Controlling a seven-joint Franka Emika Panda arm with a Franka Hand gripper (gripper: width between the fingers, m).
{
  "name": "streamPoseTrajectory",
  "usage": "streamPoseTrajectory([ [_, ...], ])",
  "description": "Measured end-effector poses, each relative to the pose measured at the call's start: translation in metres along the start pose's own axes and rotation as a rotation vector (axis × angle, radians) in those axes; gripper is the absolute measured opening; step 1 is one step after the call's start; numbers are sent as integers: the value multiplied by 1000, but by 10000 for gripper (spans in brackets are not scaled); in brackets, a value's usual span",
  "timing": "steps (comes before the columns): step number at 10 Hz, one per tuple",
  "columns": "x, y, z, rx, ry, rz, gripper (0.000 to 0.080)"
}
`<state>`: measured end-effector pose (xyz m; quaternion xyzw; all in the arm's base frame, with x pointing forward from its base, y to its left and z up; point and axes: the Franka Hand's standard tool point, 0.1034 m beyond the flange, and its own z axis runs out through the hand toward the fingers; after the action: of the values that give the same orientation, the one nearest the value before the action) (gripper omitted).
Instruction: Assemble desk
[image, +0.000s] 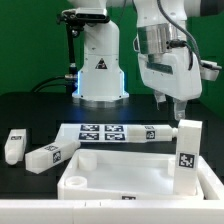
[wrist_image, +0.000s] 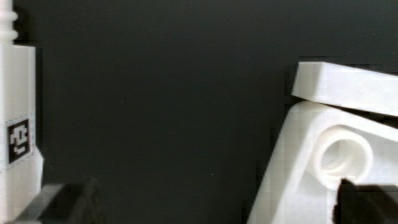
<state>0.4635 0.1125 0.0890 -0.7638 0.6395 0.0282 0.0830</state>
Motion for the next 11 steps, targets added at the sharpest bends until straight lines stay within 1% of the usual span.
streamPoseTrajectory([
  [1,2,2,1,5,2,-13,649],
  [2,13,16,3,38,17,-43,649],
  [3,24,49,9,39,23,-81,649],
  [4,25,72,11,17,17,-93,649],
  [5,28,89,21,-22,25,-100,649],
  [6,31,84,24,-23,31,-98,649],
  [7,33,84,26,-25,34,-98,649],
  [8,36,87,26,-23,31,-98,649],
  [9,41,90,21,-7,20,-74,649],
  [10,40,93,18,-1,15,-60,649],
  [11,39,94,19,-2,14,-60,649],
])
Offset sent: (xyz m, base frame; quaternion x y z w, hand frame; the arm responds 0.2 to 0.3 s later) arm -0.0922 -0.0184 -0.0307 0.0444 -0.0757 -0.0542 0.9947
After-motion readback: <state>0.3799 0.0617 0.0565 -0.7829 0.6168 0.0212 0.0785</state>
